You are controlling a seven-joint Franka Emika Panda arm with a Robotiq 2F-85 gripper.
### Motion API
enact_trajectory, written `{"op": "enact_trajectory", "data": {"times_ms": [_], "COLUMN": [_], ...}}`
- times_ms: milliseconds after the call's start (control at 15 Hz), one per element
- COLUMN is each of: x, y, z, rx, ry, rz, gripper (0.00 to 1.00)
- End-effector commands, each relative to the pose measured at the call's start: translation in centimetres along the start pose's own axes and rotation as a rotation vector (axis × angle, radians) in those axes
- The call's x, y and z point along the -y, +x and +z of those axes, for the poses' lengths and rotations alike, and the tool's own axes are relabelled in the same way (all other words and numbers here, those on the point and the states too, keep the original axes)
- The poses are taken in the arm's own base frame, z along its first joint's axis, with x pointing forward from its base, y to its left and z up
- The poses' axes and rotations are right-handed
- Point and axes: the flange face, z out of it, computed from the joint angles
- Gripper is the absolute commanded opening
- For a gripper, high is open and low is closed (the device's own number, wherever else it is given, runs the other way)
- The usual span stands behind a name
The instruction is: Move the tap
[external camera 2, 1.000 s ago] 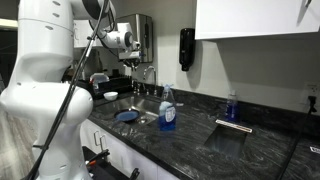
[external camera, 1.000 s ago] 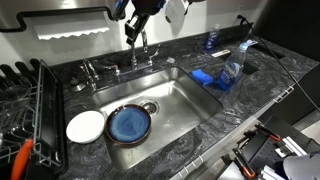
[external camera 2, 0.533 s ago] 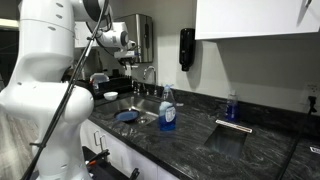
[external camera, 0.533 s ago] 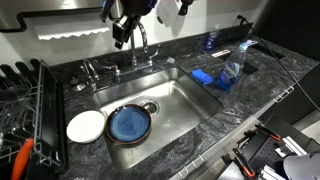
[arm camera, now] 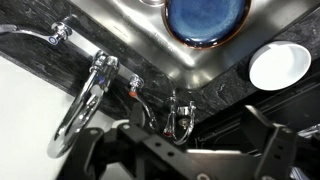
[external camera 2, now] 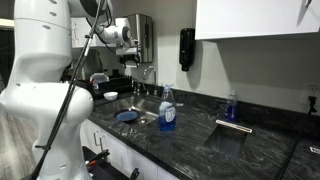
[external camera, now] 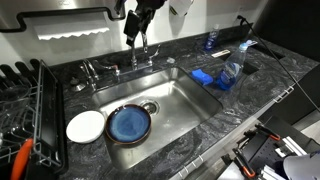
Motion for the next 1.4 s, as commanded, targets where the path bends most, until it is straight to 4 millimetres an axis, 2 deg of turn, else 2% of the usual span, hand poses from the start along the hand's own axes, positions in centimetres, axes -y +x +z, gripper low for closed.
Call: {"op": "enact_trajectory", "data": {"times_ms": [0,533,1000,1333], "x": [-1.5,-4.7,-5.1,-5.7], "y": [-1.6,-2.6,-1.6,-1.6], "z": [-0.6,1.6,3.0,4.3], "rx": [0.028,0.024,-0.033,-0.06], "ry": [-0.031,-0.092,-0.099,-0.115], "rz": [0.026,0.031,0.006,0.038], "gripper": [1.0,1.0,1.0,1.0]}}
